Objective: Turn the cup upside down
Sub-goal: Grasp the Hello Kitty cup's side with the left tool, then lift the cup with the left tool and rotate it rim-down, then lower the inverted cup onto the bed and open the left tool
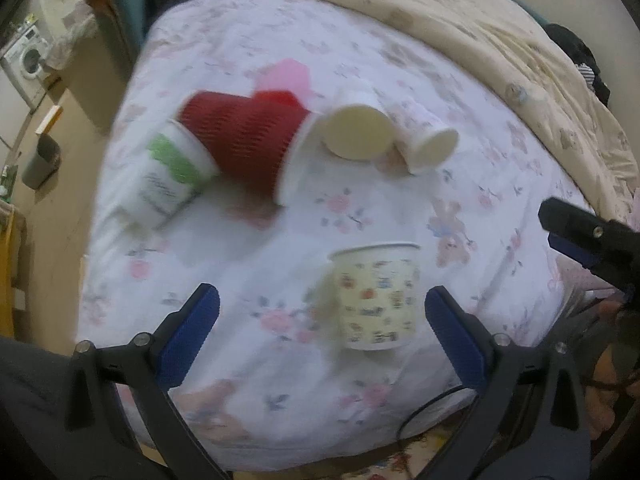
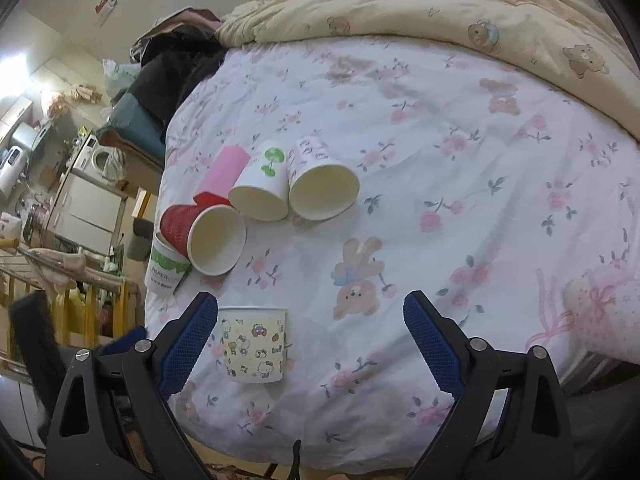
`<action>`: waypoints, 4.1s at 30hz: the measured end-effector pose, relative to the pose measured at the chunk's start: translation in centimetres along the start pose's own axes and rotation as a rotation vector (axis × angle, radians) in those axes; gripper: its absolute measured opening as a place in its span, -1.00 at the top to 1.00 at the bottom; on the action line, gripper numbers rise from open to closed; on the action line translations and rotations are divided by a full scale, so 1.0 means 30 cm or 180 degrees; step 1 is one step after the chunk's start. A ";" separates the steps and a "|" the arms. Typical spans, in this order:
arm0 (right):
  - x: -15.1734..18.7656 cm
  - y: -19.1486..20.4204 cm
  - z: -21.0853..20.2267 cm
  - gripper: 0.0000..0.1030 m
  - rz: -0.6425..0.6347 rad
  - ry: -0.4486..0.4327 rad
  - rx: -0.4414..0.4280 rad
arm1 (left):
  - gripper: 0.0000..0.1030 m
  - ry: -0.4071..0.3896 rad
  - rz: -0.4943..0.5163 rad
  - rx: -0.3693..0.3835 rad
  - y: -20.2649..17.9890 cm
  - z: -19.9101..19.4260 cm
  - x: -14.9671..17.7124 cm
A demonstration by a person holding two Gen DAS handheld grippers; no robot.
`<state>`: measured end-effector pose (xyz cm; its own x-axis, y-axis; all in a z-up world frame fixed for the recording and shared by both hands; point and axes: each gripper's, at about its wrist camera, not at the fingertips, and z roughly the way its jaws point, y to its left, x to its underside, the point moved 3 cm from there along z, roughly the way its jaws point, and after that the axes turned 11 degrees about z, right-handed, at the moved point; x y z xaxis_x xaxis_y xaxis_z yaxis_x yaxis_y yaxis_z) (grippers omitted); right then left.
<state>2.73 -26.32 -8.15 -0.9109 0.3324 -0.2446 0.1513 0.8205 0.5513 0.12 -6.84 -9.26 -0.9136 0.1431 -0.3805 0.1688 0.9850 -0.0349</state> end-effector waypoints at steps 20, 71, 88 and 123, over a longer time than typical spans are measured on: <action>-0.012 -0.034 -0.005 -0.87 0.0240 0.0110 -0.0265 | -0.07 0.0543 0.0037 0.0190 -0.121 0.192 0.027; 0.074 0.180 0.118 -0.88 -0.0538 0.0302 -0.0368 | -0.05 -0.0263 0.0449 0.0457 -0.040 -0.109 0.027; 0.059 0.108 0.127 -0.88 -0.0262 0.0393 -0.0312 | -0.03 -0.0350 0.0367 0.0339 0.003 -0.127 -0.014; -0.051 -0.105 -0.116 -0.88 0.0439 -0.0312 -0.0468 | -0.77 0.0280 0.0026 -0.0300 -0.064 0.265 -0.153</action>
<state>2.31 -31.04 -6.74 -0.8427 0.4862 -0.2314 0.2076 0.6899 0.6935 6.94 -10.15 -14.80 -0.9420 0.1548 -0.2978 0.1445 0.9879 0.0563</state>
